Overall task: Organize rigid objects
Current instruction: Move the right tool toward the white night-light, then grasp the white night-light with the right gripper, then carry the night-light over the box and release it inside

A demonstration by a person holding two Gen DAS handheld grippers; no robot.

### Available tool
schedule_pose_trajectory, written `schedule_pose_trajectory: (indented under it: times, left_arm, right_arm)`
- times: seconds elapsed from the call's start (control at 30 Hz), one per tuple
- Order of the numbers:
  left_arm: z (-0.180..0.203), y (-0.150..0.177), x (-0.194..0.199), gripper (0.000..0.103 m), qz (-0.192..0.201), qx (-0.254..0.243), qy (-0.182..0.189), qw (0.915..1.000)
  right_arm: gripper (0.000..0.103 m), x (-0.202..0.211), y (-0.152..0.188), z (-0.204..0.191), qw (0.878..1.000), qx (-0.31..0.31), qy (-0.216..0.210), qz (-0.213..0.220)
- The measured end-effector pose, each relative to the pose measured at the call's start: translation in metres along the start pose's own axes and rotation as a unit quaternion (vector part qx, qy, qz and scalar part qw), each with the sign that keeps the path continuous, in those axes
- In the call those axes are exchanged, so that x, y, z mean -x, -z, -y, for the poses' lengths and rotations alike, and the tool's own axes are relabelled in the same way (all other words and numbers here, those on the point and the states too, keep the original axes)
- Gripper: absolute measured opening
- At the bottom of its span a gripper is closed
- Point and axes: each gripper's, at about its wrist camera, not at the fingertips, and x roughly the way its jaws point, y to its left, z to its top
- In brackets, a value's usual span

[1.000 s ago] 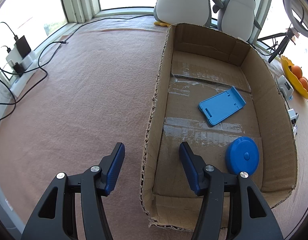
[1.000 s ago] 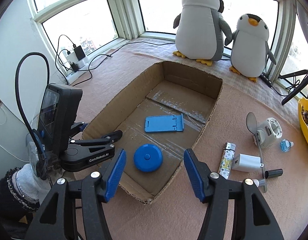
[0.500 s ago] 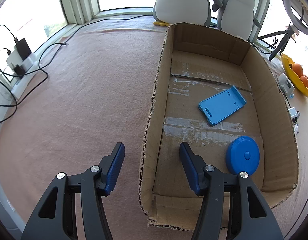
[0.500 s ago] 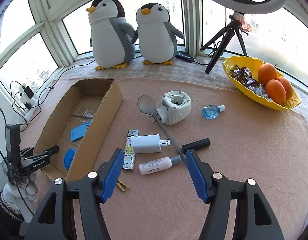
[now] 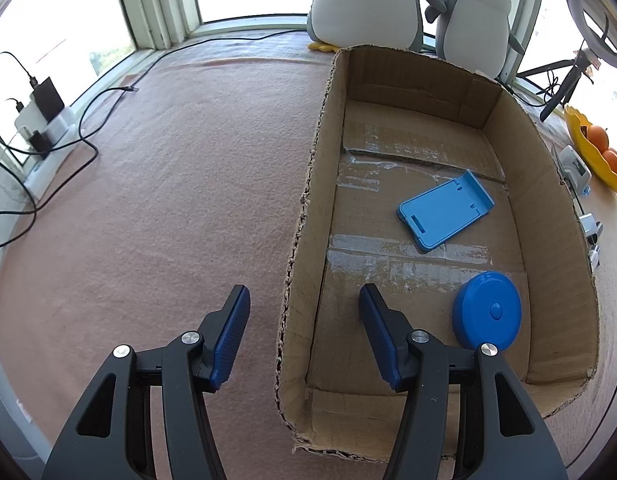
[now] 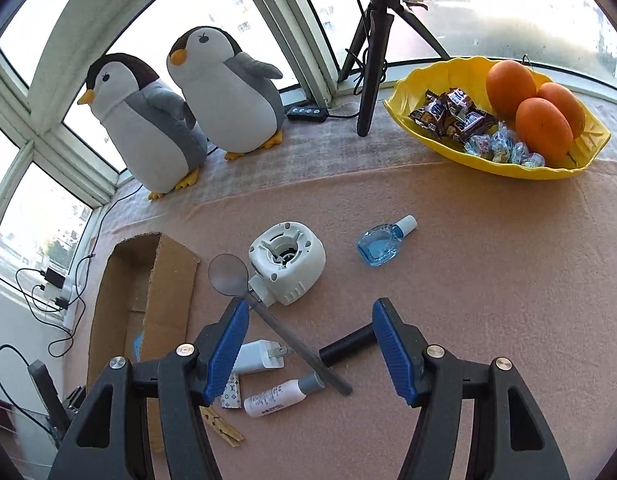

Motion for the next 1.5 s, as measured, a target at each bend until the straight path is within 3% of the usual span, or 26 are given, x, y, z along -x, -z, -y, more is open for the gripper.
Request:
schedule_pose_trajectory:
  times: [0.33, 0.53, 0.9, 1.0, 1.3, 1.5]
  left_arm:
    - [-0.001, -0.001, 0.000, 0.058, -0.001, 0.002, 0.001, 1.0000]
    - [-0.001, -0.001, 0.000, 0.058, -0.001, 0.002, 0.002, 1.0000]
    - [-0.002, -0.001, 0.000, 0.058, 0.000, 0.003, 0.003, 1.0000]
    - [-0.002, -0.001, 0.000, 0.058, 0.000, 0.004, 0.003, 1.0000]
    - [-0.002, -0.001, 0.000, 0.058, 0.000, 0.004, 0.004, 1.0000]
    - [-0.002, -0.001, 0.000, 0.058, 0.000, 0.004, 0.004, 1.0000]
  right_arm:
    - [0.059, -0.042, -0.030, 0.002, 0.998, -0.049, 0.000, -0.029]
    - [0.046, -0.063, -0.040, 0.002, 0.997, -0.049, 0.023, -0.048]
    - [0.034, -0.083, -0.038, 0.002, 0.996, -0.048, 0.020, -0.076]
    - [0.025, -0.081, -0.038, 0.002, 0.996, -0.049, 0.014, -0.075]
    - [0.024, -0.074, -0.031, 0.004, 0.997, -0.052, 0.017, -0.052]
    - [0.024, -0.058, -0.033, 0.010, 0.997, -0.048, 0.053, -0.011]
